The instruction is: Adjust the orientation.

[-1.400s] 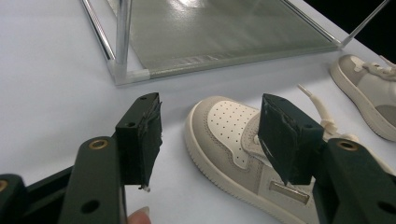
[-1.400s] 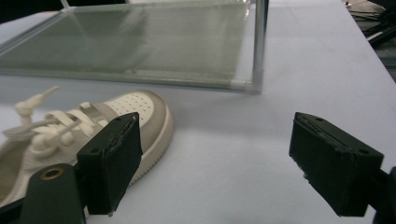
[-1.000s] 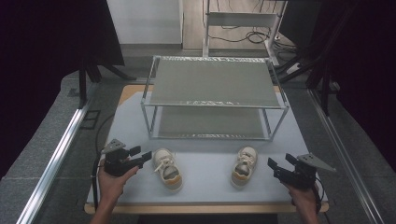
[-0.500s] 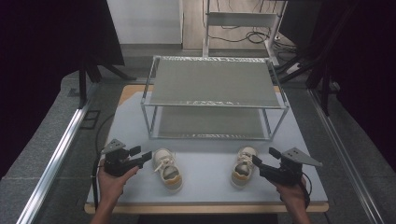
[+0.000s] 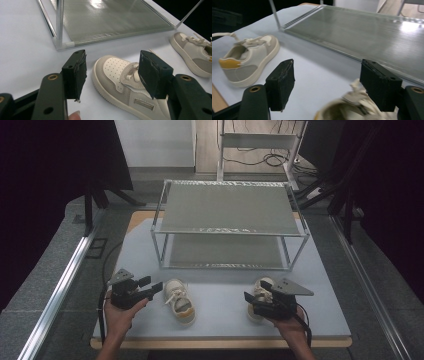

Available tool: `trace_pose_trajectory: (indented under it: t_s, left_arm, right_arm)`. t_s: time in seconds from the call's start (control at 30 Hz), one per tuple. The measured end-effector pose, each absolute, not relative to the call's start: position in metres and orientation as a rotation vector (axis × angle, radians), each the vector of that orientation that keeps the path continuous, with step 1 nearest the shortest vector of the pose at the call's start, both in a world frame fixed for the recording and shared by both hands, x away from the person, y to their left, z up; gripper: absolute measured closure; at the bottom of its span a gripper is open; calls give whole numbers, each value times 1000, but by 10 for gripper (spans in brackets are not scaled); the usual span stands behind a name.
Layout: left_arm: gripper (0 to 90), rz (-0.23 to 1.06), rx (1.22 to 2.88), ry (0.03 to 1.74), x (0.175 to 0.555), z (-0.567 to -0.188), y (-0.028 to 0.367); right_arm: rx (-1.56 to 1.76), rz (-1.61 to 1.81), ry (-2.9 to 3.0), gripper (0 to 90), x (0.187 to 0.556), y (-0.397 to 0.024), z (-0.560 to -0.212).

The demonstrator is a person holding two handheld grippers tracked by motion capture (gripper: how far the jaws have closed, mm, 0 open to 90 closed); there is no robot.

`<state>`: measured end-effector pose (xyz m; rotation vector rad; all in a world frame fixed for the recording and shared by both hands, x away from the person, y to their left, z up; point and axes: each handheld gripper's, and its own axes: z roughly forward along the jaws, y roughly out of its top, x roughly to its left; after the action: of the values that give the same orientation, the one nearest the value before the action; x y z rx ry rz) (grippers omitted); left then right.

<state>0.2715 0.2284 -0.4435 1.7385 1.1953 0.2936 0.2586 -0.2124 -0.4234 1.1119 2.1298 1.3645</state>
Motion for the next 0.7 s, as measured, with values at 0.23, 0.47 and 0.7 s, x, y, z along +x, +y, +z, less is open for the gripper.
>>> trace_pose_trajectory:
  t_s: [0.23,0.47,0.7]
  left_arm:
    - [396,291,1740,1185,271,-442,227]
    - [396,289,1740,1184,270,-442,226]
    - [397,288,1737,1184,270,-441,227]
  right_arm:
    - [1084,1378,2176,314,259,-193,-425]
    - [996,1399,2315,504,258,-155,-430]
    - [918,1371,2452,692,253,-118,-440]
